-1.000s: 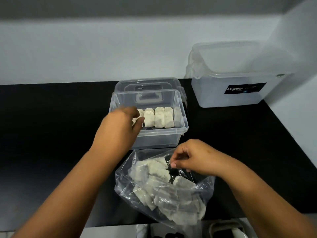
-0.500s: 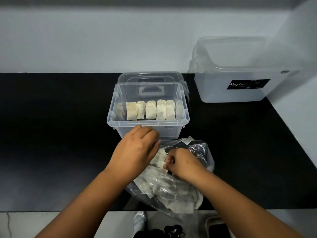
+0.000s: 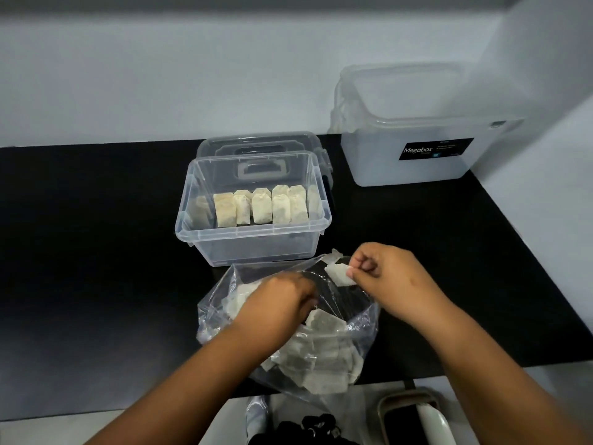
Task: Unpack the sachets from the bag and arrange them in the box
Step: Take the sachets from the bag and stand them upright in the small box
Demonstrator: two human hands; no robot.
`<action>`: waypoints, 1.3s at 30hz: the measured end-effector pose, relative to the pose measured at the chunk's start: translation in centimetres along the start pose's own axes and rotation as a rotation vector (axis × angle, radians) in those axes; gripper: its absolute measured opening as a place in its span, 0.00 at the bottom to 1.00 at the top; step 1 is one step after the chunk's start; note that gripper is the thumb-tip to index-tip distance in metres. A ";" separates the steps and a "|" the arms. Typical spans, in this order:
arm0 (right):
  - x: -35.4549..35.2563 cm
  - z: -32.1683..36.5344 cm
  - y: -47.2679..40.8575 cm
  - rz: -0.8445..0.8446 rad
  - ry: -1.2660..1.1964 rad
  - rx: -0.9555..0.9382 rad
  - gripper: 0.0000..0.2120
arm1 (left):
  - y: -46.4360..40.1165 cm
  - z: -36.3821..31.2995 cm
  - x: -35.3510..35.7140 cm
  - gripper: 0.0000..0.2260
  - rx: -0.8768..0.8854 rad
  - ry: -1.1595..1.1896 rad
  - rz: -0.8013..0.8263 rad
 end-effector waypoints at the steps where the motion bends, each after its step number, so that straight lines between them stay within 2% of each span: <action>1: -0.2 -0.3 0.2 -0.003 -0.008 0.003 0.04 | -0.4 -0.1 0.6 0.05 -0.020 0.004 0.057; 6: -0.2 -1.2 1.0 0.012 -0.031 0.009 0.03 | -1.7 -0.3 2.4 0.05 -0.060 -0.089 0.221; 18: 0.8 -0.8 1.1 0.024 -0.061 -0.022 0.03 | -1.7 -0.7 2.4 0.02 -0.013 -0.099 0.248; 22: 0.5 -0.5 1.2 0.022 -0.066 -0.036 0.02 | -1.0 -0.9 1.6 0.03 -0.001 -0.060 0.209; 27: -1.8 0.9 1.4 0.005 -0.104 -0.100 0.04 | -0.4 -0.8 -1.5 0.07 -0.071 0.151 0.191; 35: -8.5 5.8 -1.2 -0.051 -0.222 -0.296 0.02 | -0.4 -0.8 -11.2 0.11 -0.101 0.204 -0.019; 39: -9.6 9.2 -4.9 -0.098 -0.130 -0.341 0.03 | -1.1 1.0 -16.2 0.10 -0.140 0.166 -0.142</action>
Point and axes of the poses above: each hand's wrist, its own y-axis away from the middle knuckle, its own x-axis out of the palm, z = x × y, the point moved 2 cm from there along -y, towards the middle knuckle, and after that the axes turned 8 degrees about z, right-handed, at the moved point
